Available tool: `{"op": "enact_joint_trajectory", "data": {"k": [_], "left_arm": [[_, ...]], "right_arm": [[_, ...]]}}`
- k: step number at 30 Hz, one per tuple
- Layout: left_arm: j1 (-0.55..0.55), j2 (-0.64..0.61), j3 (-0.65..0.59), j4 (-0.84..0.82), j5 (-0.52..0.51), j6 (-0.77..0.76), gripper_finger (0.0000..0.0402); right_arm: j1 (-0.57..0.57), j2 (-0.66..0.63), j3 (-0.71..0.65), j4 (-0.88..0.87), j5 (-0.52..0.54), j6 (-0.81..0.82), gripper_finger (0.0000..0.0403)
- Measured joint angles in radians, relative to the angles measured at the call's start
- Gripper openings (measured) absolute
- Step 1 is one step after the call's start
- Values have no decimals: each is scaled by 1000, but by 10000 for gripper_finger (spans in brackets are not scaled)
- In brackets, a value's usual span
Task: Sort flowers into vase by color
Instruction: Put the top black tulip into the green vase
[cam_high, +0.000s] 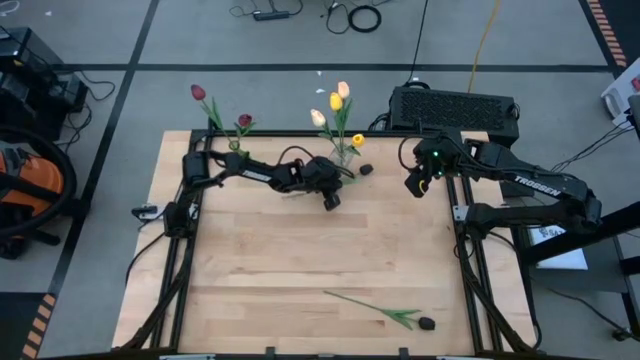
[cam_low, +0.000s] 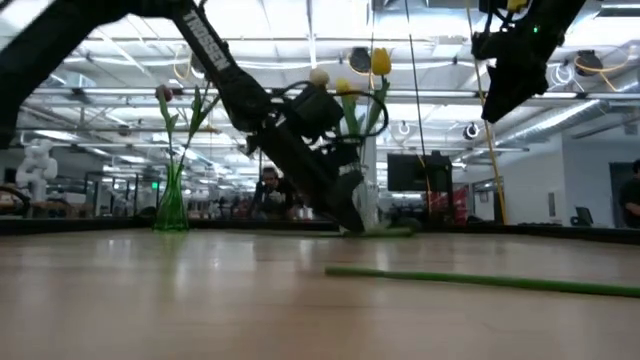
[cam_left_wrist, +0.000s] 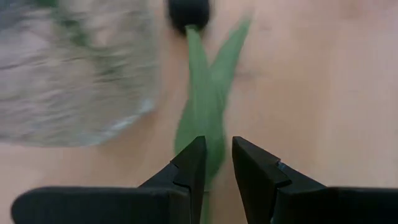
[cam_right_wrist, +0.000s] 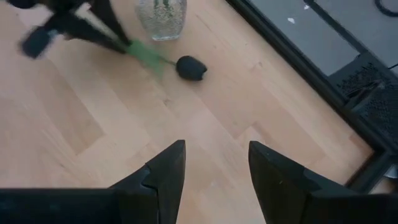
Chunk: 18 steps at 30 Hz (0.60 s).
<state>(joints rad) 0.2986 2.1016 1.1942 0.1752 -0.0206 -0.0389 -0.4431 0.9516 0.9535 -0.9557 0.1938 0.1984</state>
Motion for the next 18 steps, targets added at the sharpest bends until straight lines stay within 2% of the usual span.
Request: {"op": "enact_joint_trajectory", "data": {"k": [2,4,15,18], "left_arm": [[-6,2,0,-5,-62,-4,88],[-7,1,0,-9,-76,-4,88],[-7,-2,3,-129,-81,-7,88],[-5,-4,5,-172,-39,-7,85]], "right_arm": [[0,0,0,0,-18,1,169],[0,0,0,-2,-22,2,169],[0,0,0,1,-34,-1,169],[0,0,0,3,-34,-1,169]]}}
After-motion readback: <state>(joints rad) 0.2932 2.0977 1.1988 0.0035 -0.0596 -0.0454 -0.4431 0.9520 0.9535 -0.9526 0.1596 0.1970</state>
